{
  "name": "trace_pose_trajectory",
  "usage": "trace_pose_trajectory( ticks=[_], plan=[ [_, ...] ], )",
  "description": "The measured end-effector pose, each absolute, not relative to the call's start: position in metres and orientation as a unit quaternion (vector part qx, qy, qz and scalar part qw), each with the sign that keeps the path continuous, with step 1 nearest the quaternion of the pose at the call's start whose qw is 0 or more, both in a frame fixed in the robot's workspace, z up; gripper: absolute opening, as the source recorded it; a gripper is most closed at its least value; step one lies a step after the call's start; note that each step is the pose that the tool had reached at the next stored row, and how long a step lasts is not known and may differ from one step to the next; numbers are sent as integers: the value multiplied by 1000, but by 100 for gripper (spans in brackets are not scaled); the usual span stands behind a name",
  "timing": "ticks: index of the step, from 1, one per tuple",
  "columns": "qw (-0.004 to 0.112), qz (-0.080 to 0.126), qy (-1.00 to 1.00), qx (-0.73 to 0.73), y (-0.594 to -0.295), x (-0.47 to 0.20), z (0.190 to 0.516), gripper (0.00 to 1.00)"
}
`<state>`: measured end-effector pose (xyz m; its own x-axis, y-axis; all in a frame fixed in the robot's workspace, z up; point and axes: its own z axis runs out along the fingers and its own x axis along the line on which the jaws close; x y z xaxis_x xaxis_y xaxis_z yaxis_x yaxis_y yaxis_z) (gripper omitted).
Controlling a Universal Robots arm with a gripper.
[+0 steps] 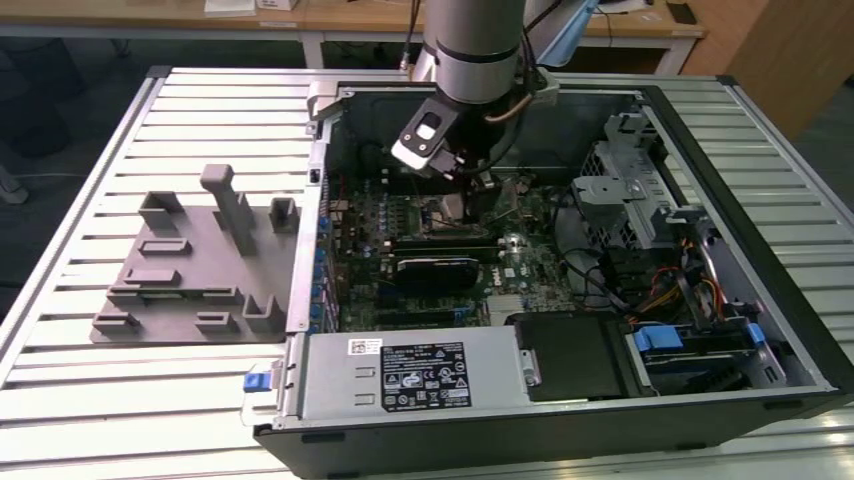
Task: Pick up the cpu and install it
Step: 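Place the cpu into insertion slot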
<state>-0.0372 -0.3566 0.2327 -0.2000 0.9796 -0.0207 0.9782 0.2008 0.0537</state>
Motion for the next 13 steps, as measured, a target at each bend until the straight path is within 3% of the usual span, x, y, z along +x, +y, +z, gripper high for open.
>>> trace_pose_trajectory(
  ticks=[13],
  plan=[
    [26, 12, 709, 704, -357, -37, 232, 54]
  ],
)
